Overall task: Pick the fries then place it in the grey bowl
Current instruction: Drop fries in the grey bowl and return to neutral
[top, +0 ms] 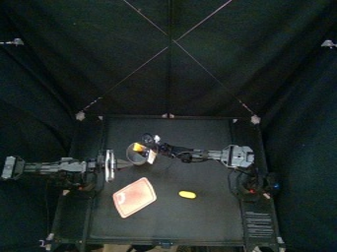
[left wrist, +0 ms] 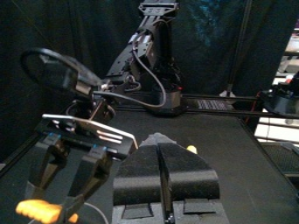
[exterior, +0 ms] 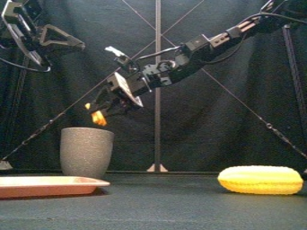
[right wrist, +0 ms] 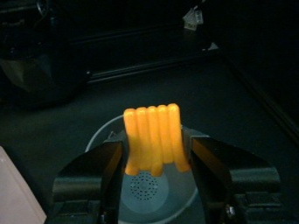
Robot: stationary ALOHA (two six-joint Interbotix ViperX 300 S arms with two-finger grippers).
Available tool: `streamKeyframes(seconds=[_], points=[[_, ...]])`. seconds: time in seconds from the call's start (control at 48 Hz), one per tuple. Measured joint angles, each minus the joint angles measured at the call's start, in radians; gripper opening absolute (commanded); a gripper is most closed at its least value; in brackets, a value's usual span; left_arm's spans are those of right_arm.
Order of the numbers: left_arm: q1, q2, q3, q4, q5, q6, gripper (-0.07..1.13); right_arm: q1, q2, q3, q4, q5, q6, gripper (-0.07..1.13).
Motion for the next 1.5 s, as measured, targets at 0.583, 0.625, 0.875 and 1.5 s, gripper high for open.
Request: streamKeyframes(seconds=[0.583,0.625,0.875,1.5], points=[[0.002,0.0,0.006,0.0,0.002,-0.006,-0.01,0.029,0.0,0.014,-0.017,0.063,-0.006,1.0],[0.0,0.0,0.009,-0.002,0.002,-0.006,-0.01,0.04,-0.026,0.044,-0.021,0.049,-0.006,1.0],[-0.002,0.0,0.031,-0.038,0.002,-0.006,-0.01,0.12,-0.249,0.333,-0.029,-0.19,-0.008,1.0],[0.0,0.0,0.035,-0.046,0.003,-0.005,-0.01,0.193,-0.453,0.738,-0.066,-0.607,-0.006,1.0]])
